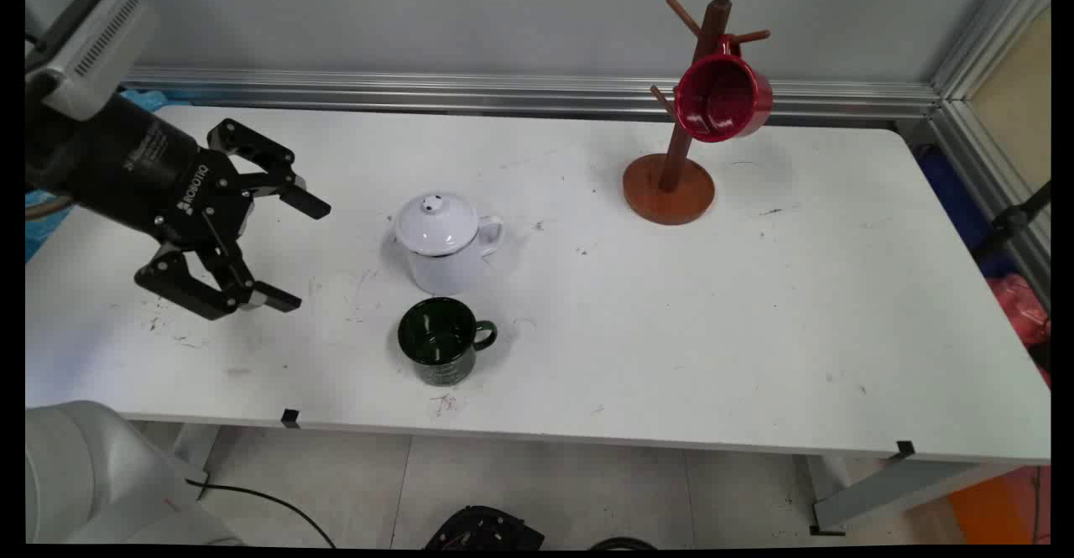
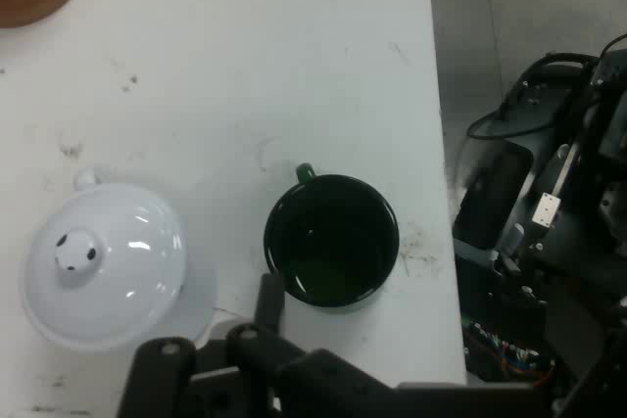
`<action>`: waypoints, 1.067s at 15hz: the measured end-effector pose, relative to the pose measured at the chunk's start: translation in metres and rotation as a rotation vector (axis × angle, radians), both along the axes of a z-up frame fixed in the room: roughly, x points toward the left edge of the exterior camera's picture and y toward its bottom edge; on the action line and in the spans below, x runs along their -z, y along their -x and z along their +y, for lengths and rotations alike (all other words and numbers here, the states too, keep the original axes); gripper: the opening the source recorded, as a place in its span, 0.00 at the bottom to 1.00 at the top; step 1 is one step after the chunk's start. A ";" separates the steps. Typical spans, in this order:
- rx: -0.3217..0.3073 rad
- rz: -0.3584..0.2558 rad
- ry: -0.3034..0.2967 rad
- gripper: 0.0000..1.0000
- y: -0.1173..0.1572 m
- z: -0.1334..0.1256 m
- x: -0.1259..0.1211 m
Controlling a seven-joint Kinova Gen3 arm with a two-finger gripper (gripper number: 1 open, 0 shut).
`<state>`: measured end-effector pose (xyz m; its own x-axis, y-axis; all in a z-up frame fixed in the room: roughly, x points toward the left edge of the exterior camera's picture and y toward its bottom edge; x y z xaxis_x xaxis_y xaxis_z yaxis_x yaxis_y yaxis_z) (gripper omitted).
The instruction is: Pick up the red mug from the rack
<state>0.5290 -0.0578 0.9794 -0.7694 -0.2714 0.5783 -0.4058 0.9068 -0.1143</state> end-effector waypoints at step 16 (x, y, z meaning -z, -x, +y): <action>-0.180 0.125 0.015 1.00 0.079 -0.094 -0.006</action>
<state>0.4505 -0.1516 0.9855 -0.6317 -0.3886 0.6708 -0.5725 0.8172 -0.0657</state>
